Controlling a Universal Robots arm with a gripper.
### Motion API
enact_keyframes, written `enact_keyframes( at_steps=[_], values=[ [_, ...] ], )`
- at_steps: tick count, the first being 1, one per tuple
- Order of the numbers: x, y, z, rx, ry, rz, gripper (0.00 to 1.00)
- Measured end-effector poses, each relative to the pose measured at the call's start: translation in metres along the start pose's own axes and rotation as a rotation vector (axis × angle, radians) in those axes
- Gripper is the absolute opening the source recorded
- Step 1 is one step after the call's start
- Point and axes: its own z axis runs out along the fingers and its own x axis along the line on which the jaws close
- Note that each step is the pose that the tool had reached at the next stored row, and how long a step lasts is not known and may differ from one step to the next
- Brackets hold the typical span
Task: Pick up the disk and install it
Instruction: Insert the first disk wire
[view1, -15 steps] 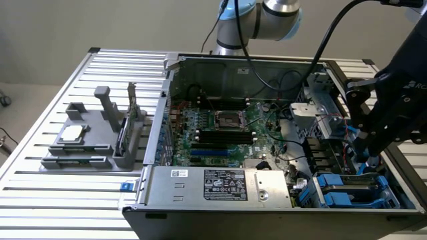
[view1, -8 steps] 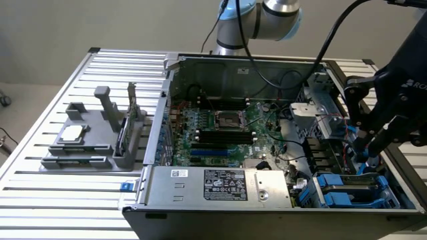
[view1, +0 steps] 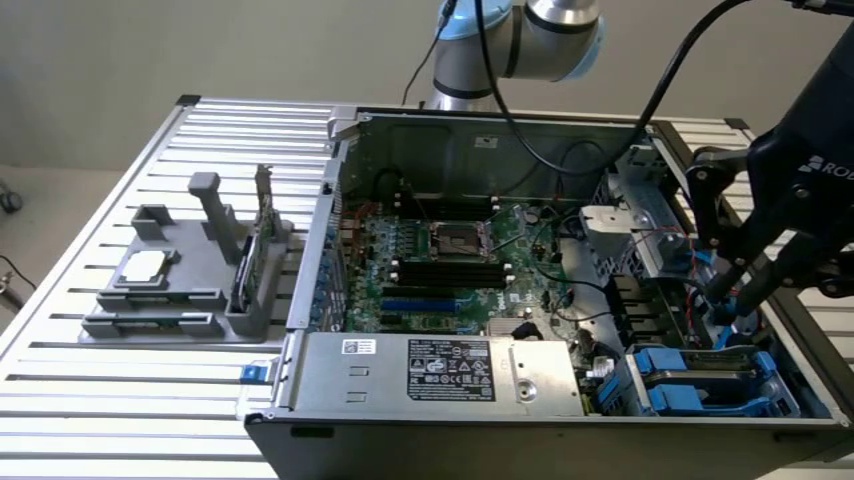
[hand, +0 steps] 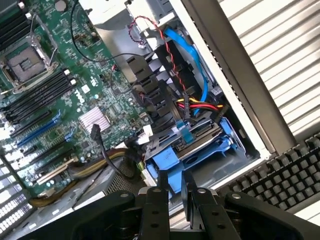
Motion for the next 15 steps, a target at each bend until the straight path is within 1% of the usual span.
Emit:
enact_keyframes(
  at_steps=[15],
  values=[
    [0.0, 0.0001, 0.0006, 0.0027, 0.0027, 0.223, 0.25]
  ],
)
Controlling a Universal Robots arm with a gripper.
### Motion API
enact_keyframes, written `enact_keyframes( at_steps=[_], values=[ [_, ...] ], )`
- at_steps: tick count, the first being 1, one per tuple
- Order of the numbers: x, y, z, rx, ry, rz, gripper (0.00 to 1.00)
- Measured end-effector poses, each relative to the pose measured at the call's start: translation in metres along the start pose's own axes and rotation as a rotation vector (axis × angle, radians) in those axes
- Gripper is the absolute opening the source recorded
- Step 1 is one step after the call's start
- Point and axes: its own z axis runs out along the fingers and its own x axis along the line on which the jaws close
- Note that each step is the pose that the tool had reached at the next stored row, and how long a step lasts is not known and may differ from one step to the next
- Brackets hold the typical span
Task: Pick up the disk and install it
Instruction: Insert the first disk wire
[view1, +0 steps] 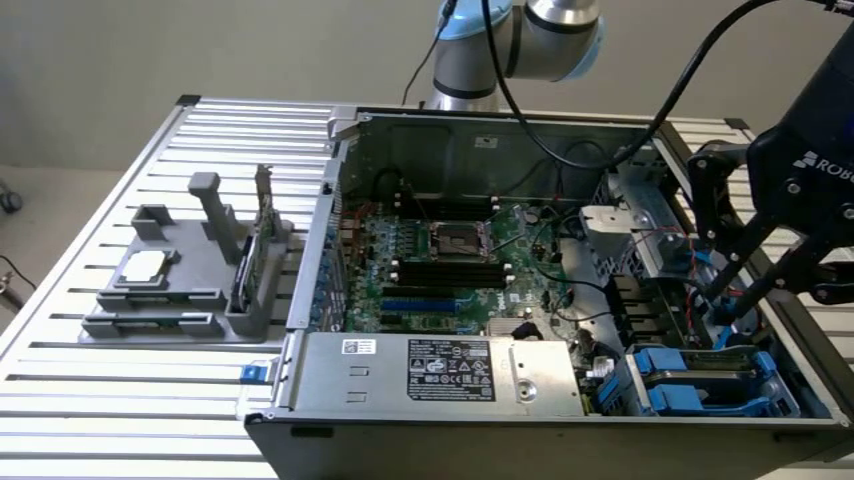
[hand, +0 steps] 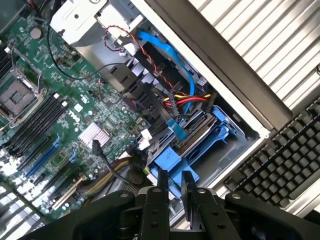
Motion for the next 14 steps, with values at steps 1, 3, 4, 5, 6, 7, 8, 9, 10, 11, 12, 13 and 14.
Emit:
enact_keyframes(
  at_steps=[1, 3, 4, 5, 6, 7, 8, 9, 10, 11, 12, 13, 14],
  values=[
    [0.0, 0.0, 0.0001, 0.0002, 0.0002, 0.013, 0.25],
    [-0.0001, 0.0001, 0.0005, 0.0004, 0.0006, 0.039, 0.25],
    [-0.0001, 0.0002, 0.0006, 0.0005, 0.0007, 0.052, 0.25],
    [-0.0001, 0.0003, 0.0008, 0.0007, 0.0009, 0.064, 0.25],
    [-0.0002, 0.0003, 0.001, 0.0008, 0.0011, 0.077, 0.25],
    [-0.0002, 0.0003, 0.0012, 0.0009, 0.0013, 0.091, 0.25],
    [-0.0002, 0.0004, 0.0013, 0.0011, 0.0014, 0.106, 0.25],
    [-0.0003, 0.0005, 0.0015, 0.0013, 0.0015, 0.118, 0.25],
    [-0.0003, 0.0006, 0.0017, 0.0014, 0.0017, 0.13, 0.25],
    [-0.0004, 0.0007, 0.0019, 0.0015, 0.0019, 0.142, 0.25],
    [-0.0004, 0.0009, 0.0021, 0.0017, 0.002, 0.154, 0.25],
    [-0.0005, 0.001, 0.0023, 0.0018, 0.0022, 0.167, 0.25],
    [-0.0006, 0.0012, 0.0025, 0.002, 0.0023, 0.178, 0.25]
  ],
)
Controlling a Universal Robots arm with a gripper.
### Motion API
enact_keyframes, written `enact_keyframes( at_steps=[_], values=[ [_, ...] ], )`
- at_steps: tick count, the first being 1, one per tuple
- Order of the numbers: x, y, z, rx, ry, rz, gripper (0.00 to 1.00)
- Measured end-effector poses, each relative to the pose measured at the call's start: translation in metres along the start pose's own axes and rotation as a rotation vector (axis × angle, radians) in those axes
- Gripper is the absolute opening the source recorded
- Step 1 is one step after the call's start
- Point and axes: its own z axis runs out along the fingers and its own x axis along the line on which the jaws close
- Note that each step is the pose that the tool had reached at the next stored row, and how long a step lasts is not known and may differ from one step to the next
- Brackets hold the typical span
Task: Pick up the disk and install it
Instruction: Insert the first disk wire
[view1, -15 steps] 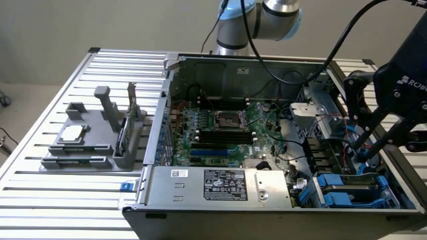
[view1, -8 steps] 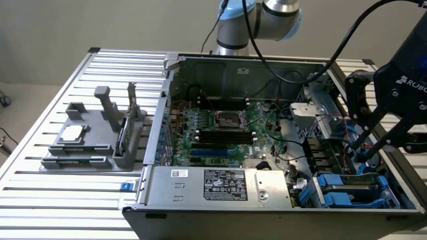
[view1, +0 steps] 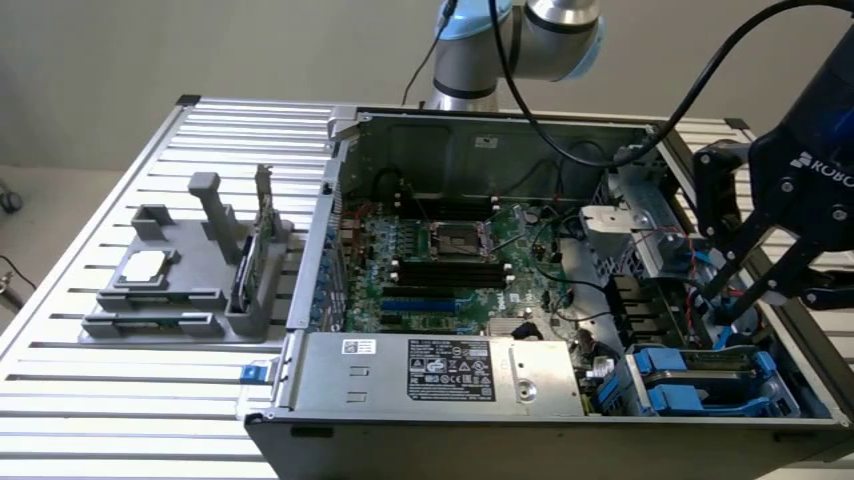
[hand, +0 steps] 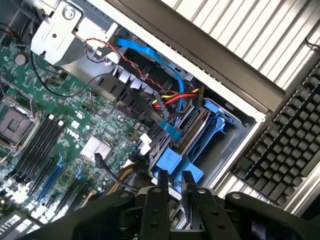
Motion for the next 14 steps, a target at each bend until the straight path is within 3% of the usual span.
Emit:
enact_keyframes(
  at_steps=[8, 14],
  values=[
    [-0.003, 0.0063, 0.0018, 0.0005, 0.001, 0.06, 0.25],
    [-0.011, 0.0238, 0.0027, 0.0006, 0.001, 0.065, 0.25]
  ],
)
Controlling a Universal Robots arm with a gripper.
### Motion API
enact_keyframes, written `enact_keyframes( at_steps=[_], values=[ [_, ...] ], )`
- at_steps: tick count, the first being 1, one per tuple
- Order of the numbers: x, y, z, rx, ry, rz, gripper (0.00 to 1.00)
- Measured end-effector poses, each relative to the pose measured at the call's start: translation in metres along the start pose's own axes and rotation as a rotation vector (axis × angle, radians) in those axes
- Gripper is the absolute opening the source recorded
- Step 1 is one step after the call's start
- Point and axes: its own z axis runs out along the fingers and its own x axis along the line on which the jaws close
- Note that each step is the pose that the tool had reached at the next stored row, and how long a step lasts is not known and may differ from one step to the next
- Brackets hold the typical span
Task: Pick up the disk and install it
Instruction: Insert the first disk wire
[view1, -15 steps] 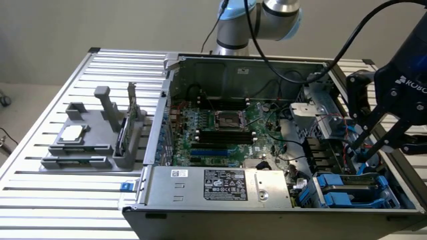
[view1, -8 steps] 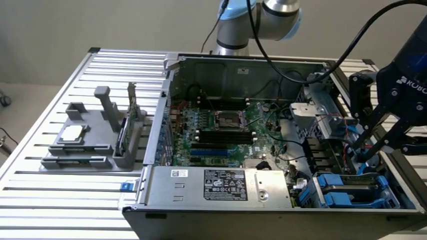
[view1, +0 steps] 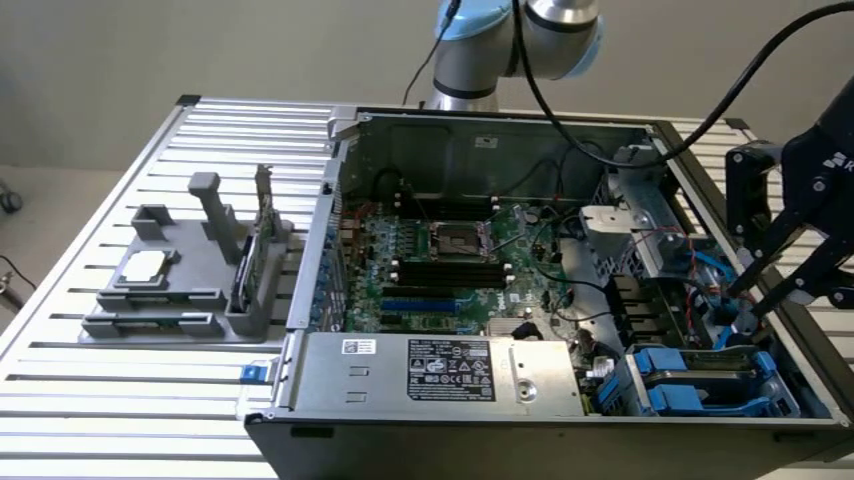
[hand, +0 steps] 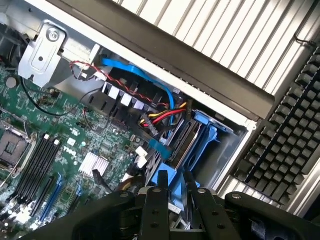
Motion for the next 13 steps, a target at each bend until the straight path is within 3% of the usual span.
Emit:
enact_keyframes(
  at_steps=[6, 9, 13],
  values=[
    [-0.01, 0.0225, 0.0062, 0.0036, 0.0019, 0.0, 0.25],
    [-0.013, 0.029, 0.0108, 0.0067, 0.0036, 0.001, 0.25],
    [-0.017, 0.0324, 0.0151, 0.0193, 0.0106, 0.001, 0.25]
  ],
)
